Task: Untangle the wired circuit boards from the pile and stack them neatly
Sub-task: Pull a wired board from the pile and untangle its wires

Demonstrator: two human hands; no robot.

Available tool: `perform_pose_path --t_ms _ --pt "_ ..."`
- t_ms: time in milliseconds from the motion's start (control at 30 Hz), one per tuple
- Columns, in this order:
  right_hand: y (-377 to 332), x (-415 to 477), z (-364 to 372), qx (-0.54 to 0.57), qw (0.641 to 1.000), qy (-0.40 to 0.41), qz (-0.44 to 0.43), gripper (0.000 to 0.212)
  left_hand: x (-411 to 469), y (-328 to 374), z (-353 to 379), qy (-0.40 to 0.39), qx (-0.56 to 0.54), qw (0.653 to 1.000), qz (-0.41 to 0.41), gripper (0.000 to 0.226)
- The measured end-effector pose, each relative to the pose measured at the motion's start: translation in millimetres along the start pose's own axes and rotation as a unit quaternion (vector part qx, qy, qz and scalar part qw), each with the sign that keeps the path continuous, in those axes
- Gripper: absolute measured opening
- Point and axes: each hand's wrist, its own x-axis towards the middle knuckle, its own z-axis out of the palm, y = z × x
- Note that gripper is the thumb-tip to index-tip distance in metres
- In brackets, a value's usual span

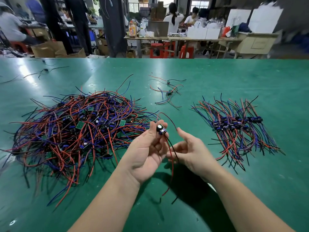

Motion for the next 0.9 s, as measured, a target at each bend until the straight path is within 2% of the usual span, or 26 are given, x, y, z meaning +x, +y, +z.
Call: perform_pose_path --t_ms 100,200,233,300,367,467,533,633,700,767,800,833,900 --pt "1 3 0 0.057 0.997 0.018 0.054 0.071 1 0 1 -0.005 -0.041 0.999 0.015 0.027" --pt "0 -4 -5 -0.052 0.998 0.031 -0.031 0.098 1 2 1 0.009 -0.059 0.997 0.049 0.025" --pt "-2 -6 -5 -0.056 0.995 0.033 -0.069 0.095 1 2 1 0.018 -0.057 0.997 0.057 0.024" --pt "-8 -8 0 0.029 0.991 0.013 -0.130 0.071 1 0 2 0.041 -0.027 0.997 0.059 0.025" --pt "-11 -8 7 0.154 0.976 0.012 -0.155 0.043 1 -4 2 0.063 0.020 0.996 0.055 0.024" --pt "-12 -11 9 0.182 0.969 0.058 -0.159 0.019 1 -12 1 0.076 0.075 0.992 0.070 0.022" --pt "-12 -11 6 0.213 0.963 0.085 -0.142 0.012 2 -16 0 0.074 0.102 0.987 0.101 0.023" --pt "-18 -7 -1 0.306 0.942 0.095 -0.101 0.011 4 -20 -4 0.032 0.167 0.976 0.134 0.024" --pt "-24 -4 -12 0.363 0.923 0.093 -0.081 0.014 0 -21 -4 -0.062 0.228 0.965 0.118 0.023" --pt "-29 -4 -25 0.399 0.910 0.087 -0.066 0.016 -5 -22 -5 -0.183 0.284 0.939 0.068 0.032" --pt "-30 -4 -31 0.401 0.910 0.077 -0.062 0.016 -8 -22 -5 -0.216 0.311 0.924 0.044 0.038" --pt "-31 -5 -35 0.394 0.915 0.063 -0.061 0.016 -7 -23 -7 -0.216 0.336 0.916 0.031 0.043" --pt "-30 -7 -38 0.352 0.933 0.044 -0.063 0.017 -3 -23 -7 -0.138 0.370 0.918 0.027 0.043"
